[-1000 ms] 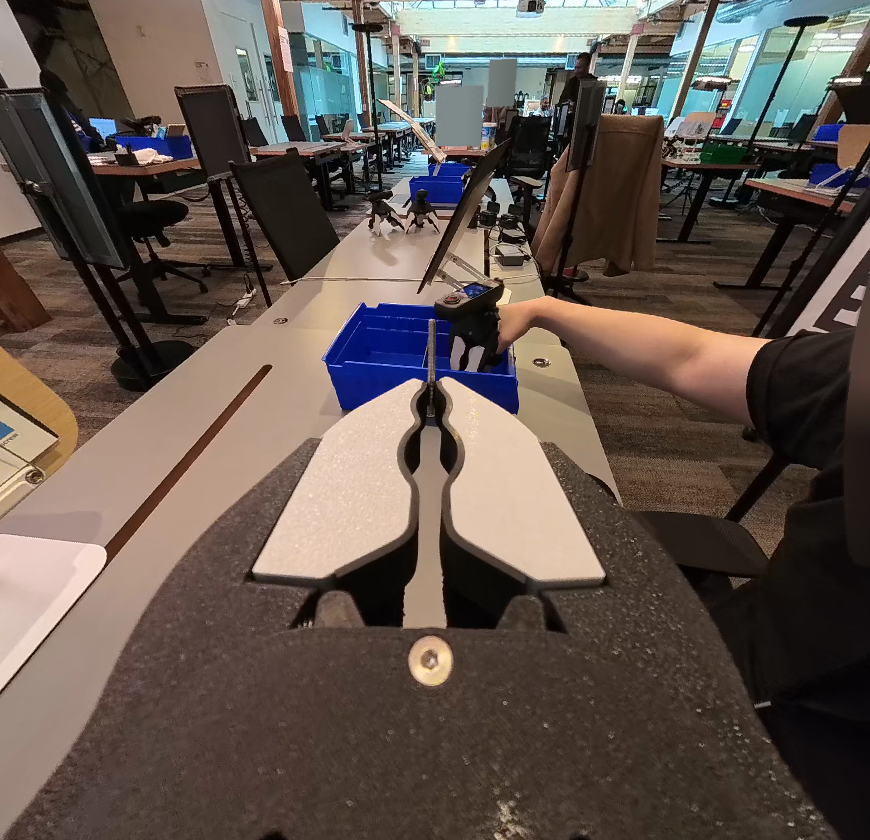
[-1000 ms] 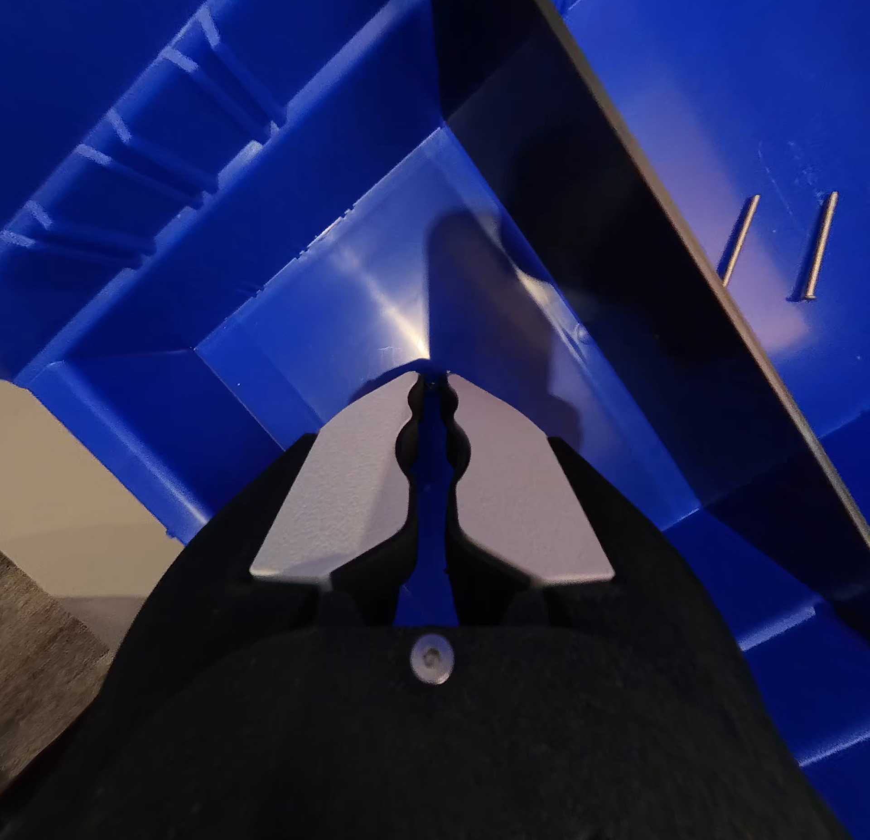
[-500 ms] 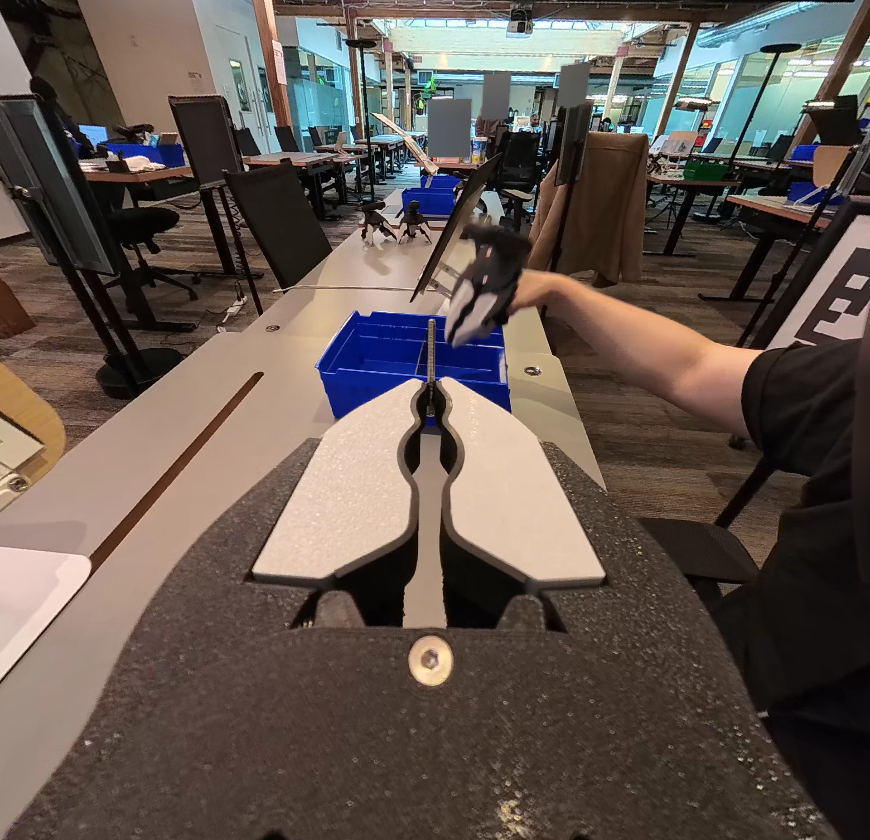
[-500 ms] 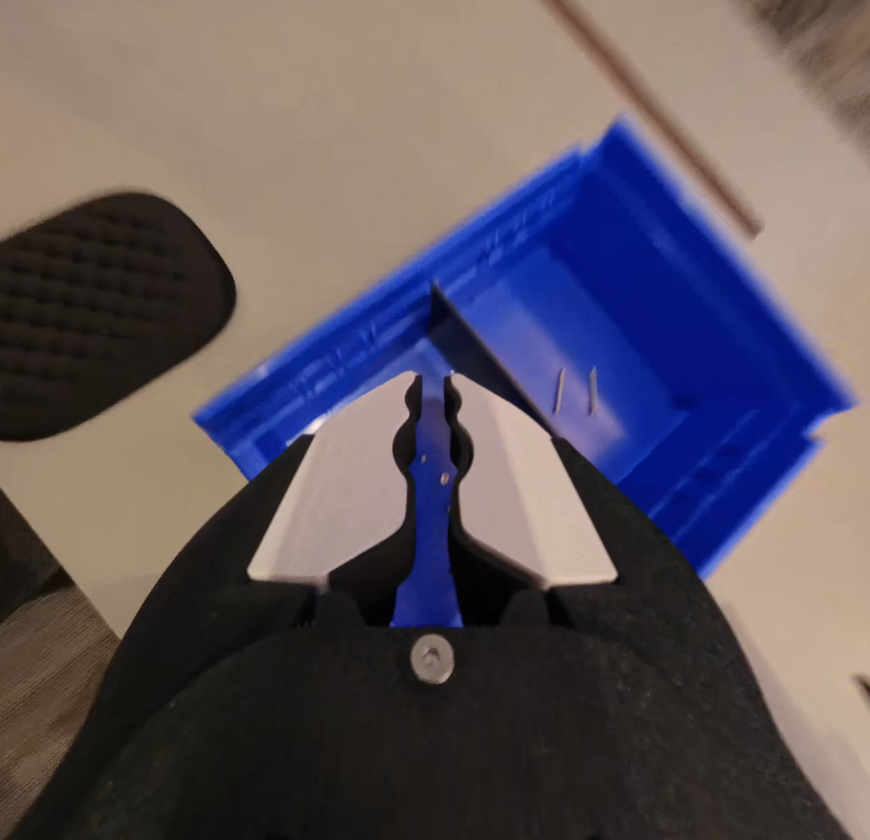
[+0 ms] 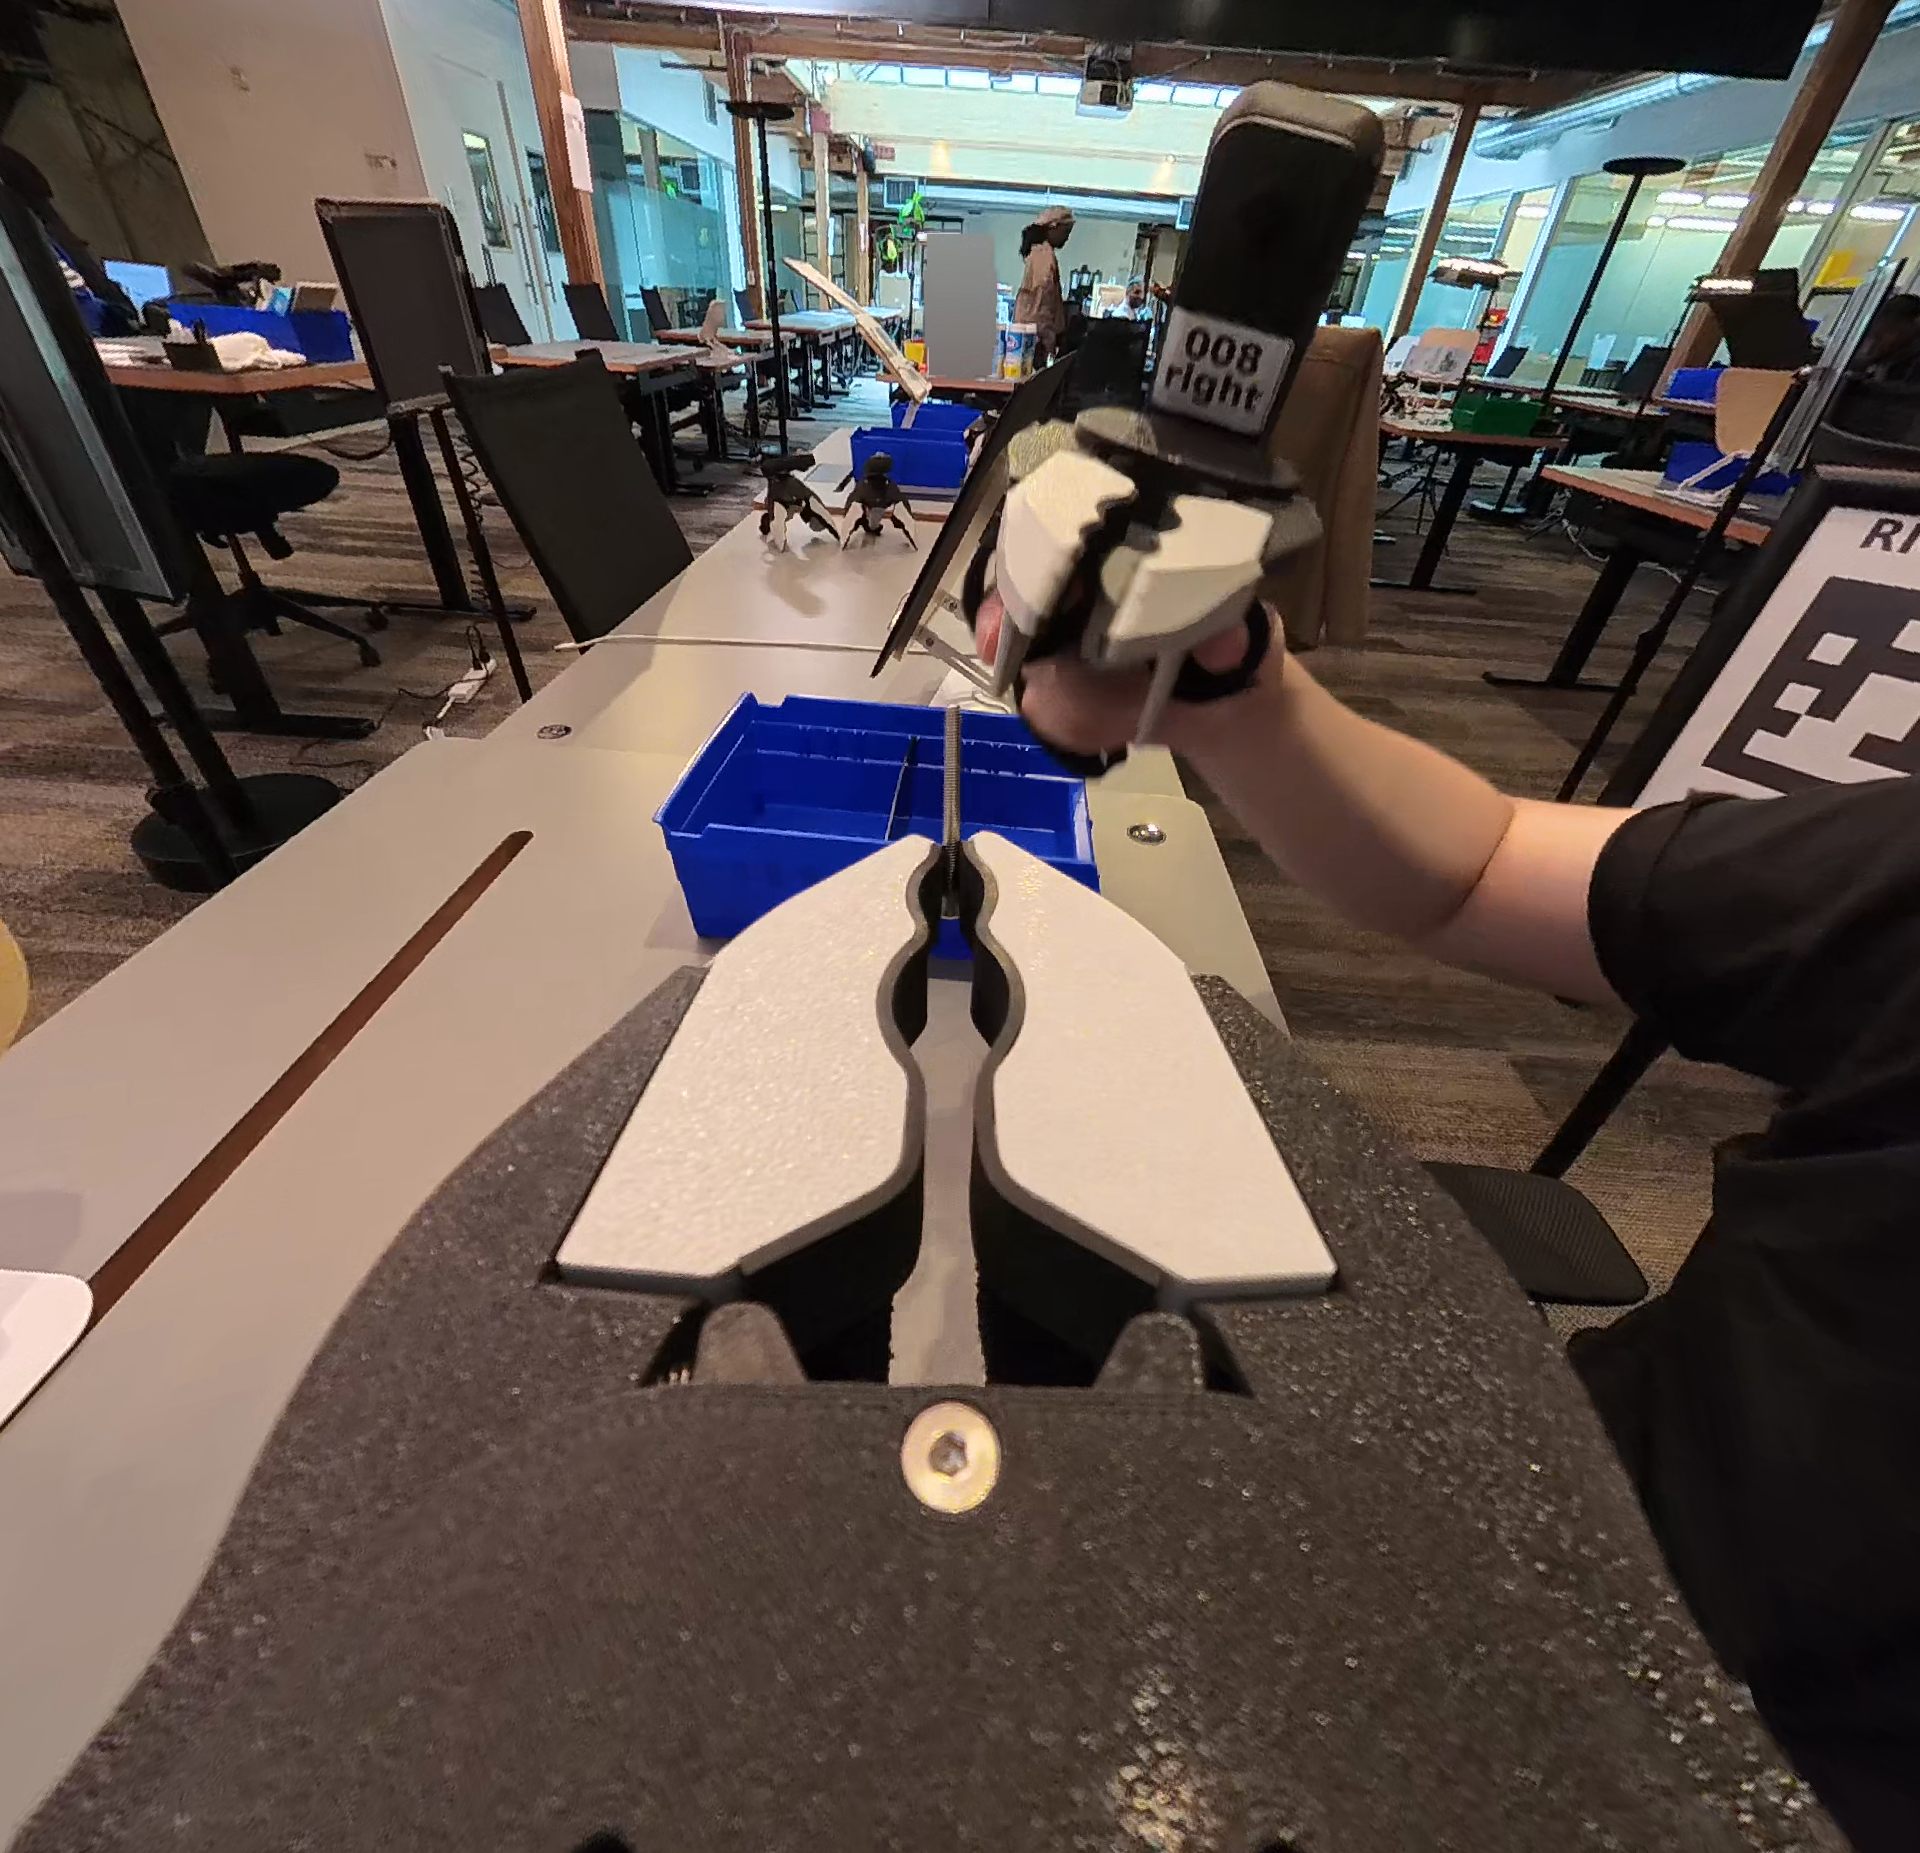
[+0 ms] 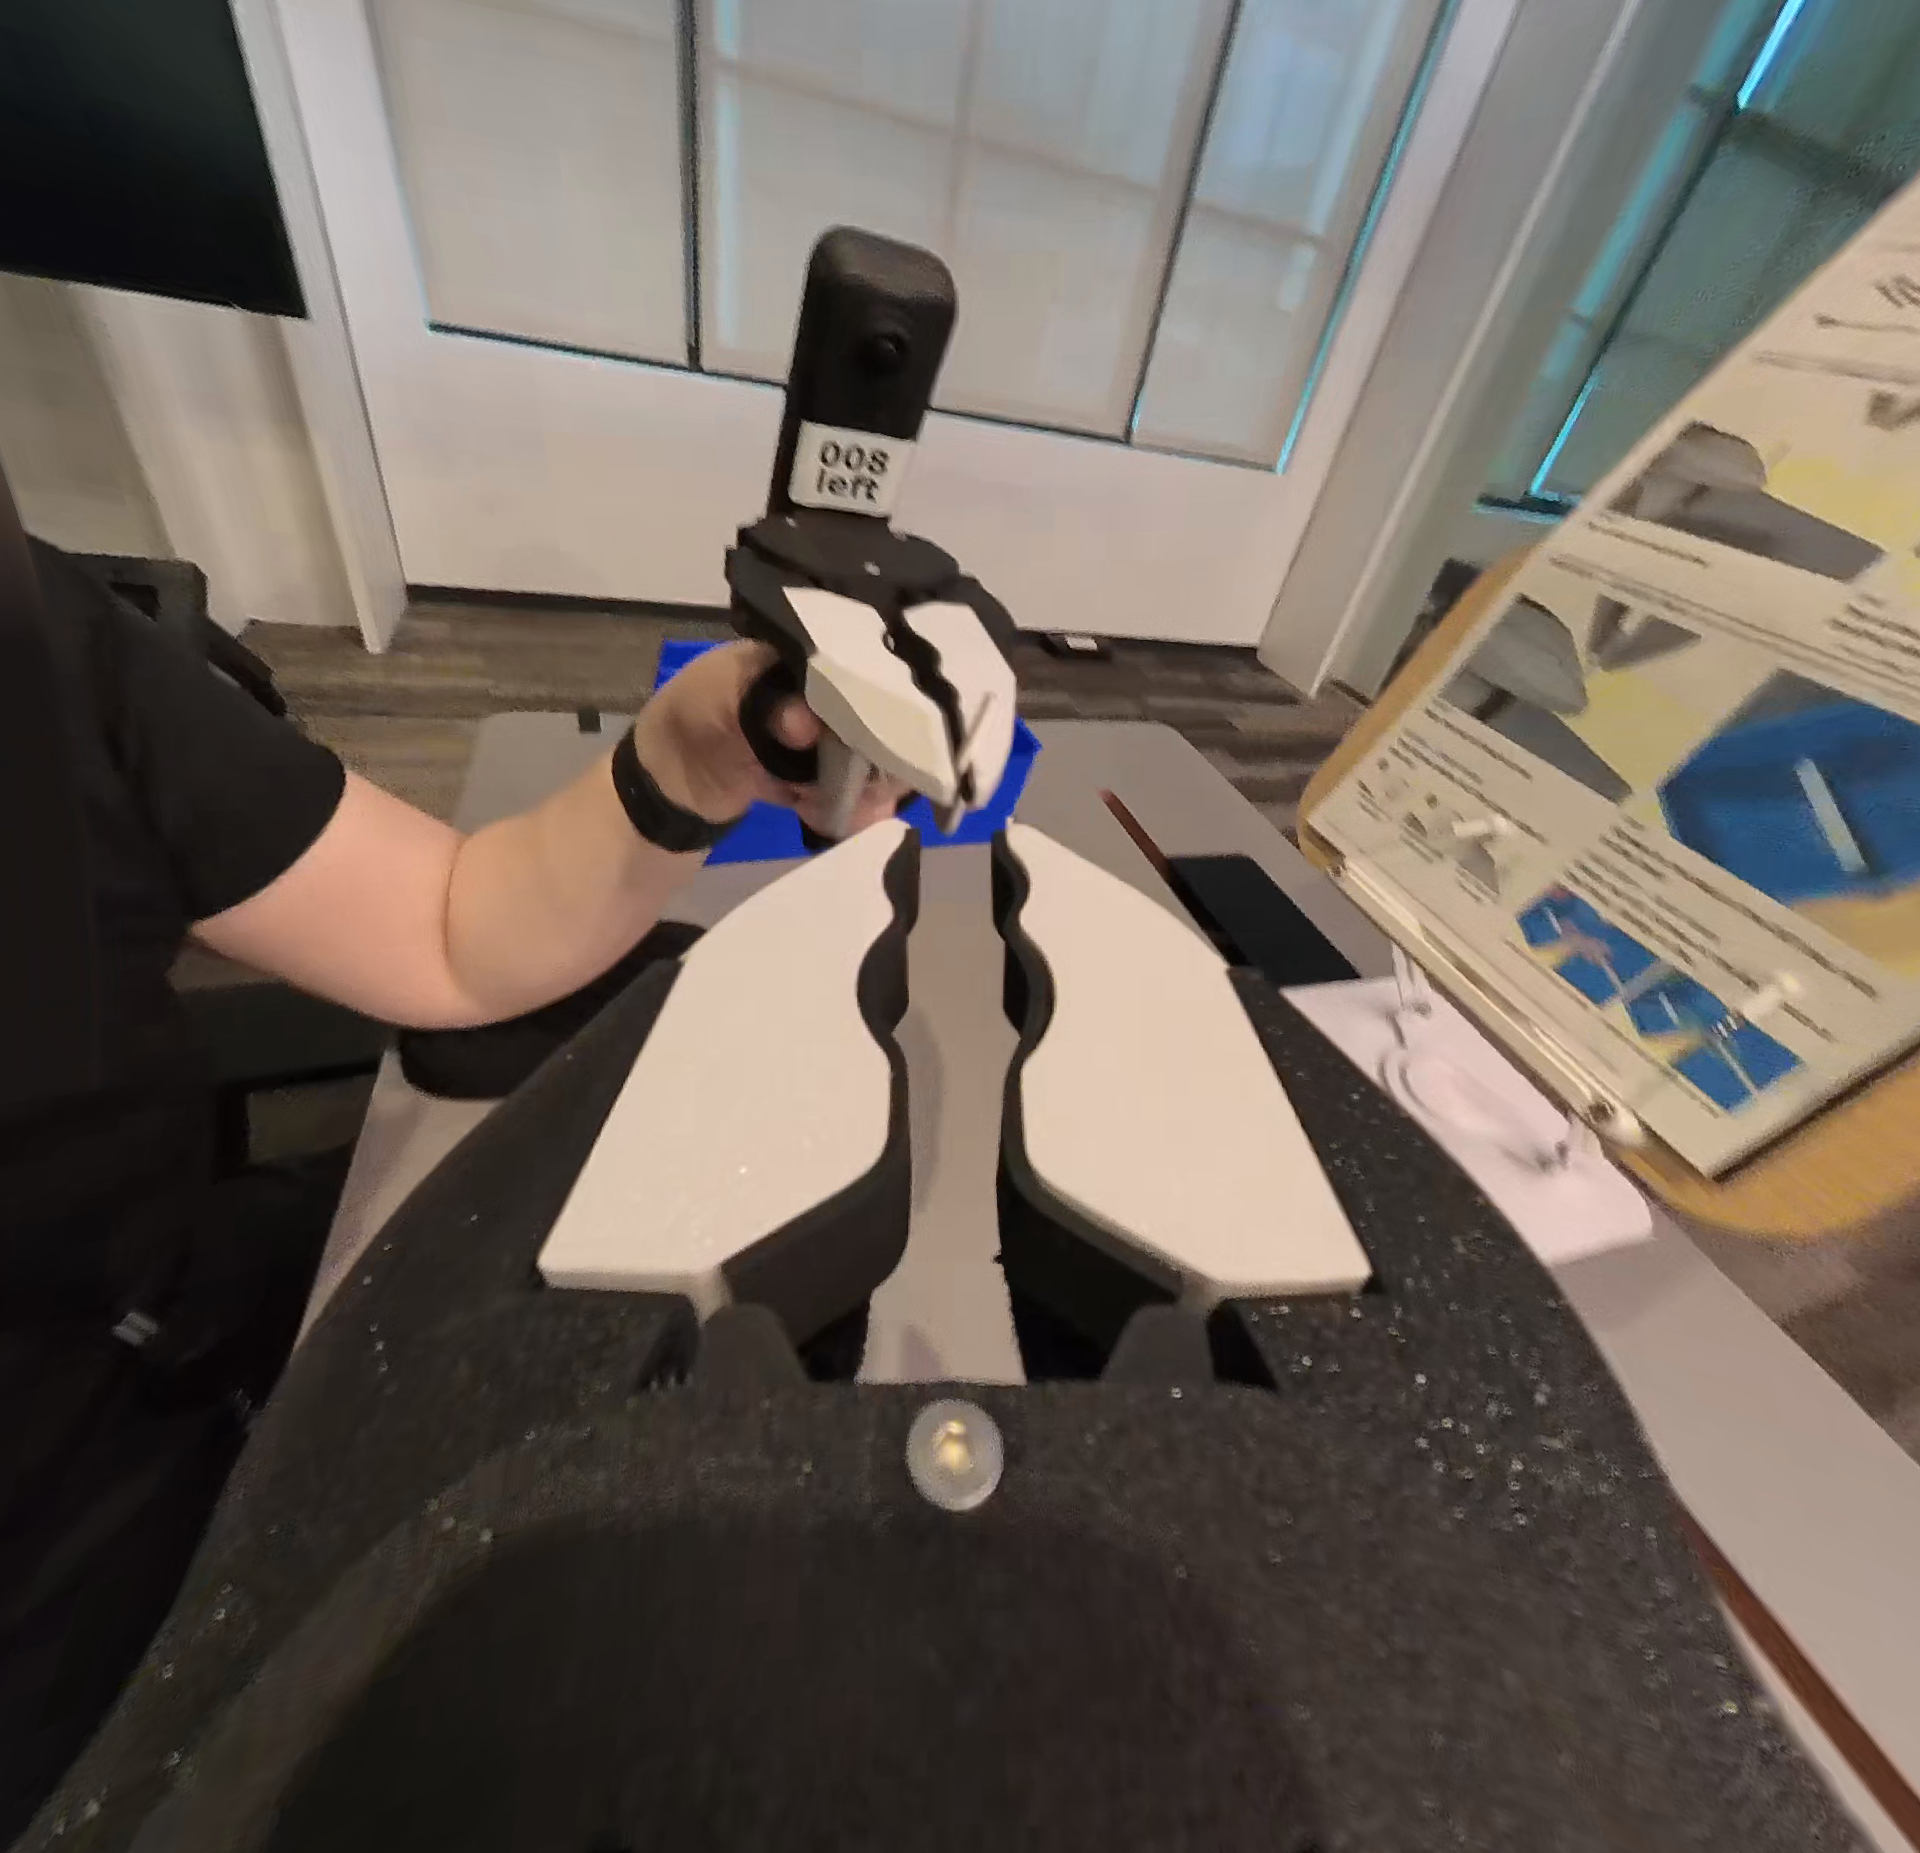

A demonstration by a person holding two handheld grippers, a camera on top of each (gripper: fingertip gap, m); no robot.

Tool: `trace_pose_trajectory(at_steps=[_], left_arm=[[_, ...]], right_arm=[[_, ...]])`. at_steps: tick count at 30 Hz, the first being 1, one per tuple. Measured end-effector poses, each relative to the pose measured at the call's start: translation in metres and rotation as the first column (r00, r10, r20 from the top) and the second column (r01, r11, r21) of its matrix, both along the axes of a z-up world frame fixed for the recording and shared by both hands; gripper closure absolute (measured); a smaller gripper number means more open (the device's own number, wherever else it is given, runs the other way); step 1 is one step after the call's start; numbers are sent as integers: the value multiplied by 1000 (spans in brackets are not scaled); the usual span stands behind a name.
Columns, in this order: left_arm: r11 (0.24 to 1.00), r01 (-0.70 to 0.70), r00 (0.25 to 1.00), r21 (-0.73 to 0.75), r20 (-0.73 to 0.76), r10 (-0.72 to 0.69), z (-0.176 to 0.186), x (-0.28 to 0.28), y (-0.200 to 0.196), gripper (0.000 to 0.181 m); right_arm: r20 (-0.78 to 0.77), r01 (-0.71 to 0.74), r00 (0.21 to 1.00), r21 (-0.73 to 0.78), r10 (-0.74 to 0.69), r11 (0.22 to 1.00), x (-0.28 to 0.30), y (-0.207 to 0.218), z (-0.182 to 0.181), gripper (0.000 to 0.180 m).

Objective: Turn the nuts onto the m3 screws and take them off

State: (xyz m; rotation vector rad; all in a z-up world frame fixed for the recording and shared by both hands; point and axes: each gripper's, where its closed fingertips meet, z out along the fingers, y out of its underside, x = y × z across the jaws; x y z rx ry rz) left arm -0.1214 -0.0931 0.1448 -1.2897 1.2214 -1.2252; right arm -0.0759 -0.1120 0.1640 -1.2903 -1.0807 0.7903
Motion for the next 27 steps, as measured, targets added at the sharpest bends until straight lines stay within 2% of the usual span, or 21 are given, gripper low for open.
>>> trace_pose_trajectory(at_steps=[4, 11, 25, 27], left_arm=[[1000, 5, 1000, 1, 12, -5, 3, -3, -2, 179], [1000, 6, 1000, 22, 12, -6, 7, -5, -6, 179], [999, 18, 1000, 38, 6, -18, 7, -6, -11, 179], [999, 32, 999, 32, -1, -32, 6, -5, -13, 172]], right_arm=[[-20, 27, 999, 43, -26, 999, -29, 13, 3, 165], [-127, -87, 989, -73, 77, 994, -51, 20, 10, 164], [-84, -149, 986, -97, 141, 984, -67, 13, 0, 177], [-80, -144, 987, -107, 136, 984, -66, 15, -1, 177]])
